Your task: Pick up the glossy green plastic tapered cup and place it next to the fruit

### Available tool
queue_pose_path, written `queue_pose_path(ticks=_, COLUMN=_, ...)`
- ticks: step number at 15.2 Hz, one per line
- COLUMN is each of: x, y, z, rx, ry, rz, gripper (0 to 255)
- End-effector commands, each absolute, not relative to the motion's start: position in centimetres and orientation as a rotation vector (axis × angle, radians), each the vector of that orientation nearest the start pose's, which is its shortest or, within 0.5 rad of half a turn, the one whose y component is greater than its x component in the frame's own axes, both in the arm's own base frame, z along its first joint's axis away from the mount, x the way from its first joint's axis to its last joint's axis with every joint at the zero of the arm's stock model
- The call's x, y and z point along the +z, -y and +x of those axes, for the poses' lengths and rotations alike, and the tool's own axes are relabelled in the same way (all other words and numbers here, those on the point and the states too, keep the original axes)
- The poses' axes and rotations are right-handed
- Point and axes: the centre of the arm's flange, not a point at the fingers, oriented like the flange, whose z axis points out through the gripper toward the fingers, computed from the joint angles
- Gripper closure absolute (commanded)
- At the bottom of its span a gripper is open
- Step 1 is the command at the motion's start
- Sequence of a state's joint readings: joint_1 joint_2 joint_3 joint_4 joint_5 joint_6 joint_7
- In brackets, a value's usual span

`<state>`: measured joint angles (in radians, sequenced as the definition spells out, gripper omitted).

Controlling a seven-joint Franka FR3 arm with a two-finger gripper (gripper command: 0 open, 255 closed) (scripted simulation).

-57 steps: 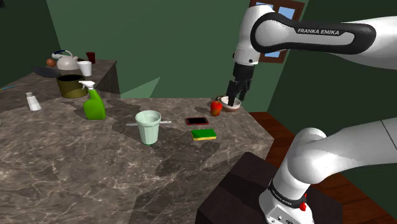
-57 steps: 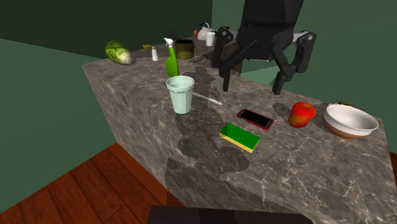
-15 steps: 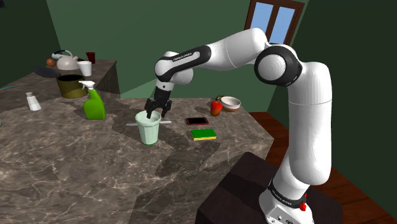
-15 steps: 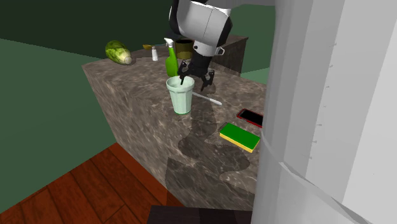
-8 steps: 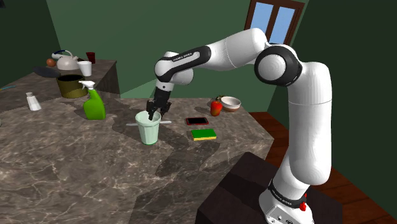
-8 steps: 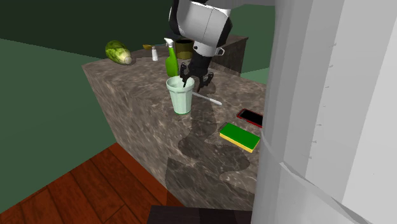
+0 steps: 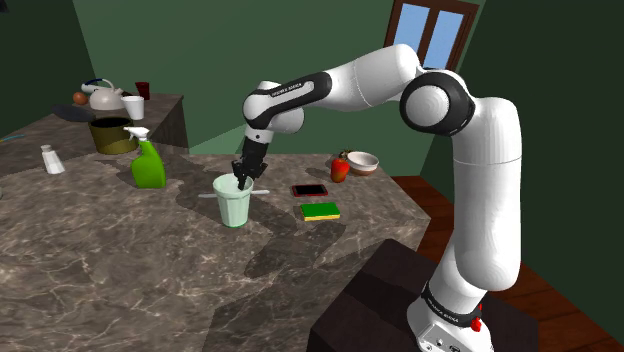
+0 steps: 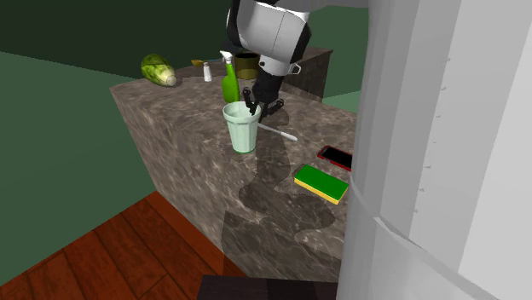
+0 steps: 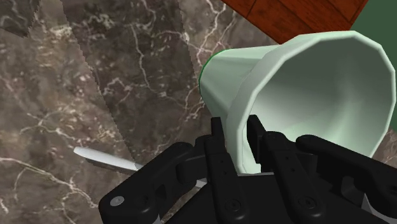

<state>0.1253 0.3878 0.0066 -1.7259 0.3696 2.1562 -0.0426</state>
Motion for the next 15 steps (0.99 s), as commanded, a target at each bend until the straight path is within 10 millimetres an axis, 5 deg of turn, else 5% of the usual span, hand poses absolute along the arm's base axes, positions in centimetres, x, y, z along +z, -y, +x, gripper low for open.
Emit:
queue_pose_path(ticks=1, x=36.6, y=-10.1, z=65.3, rx=-0.040, ry=-0.036, rz=-2.825, gripper=255)
queue_pose_path(ticks=15, x=44.0, y=-10.1, z=65.3, rx=-0.040, ry=-0.036, rz=-2.825, gripper=255)
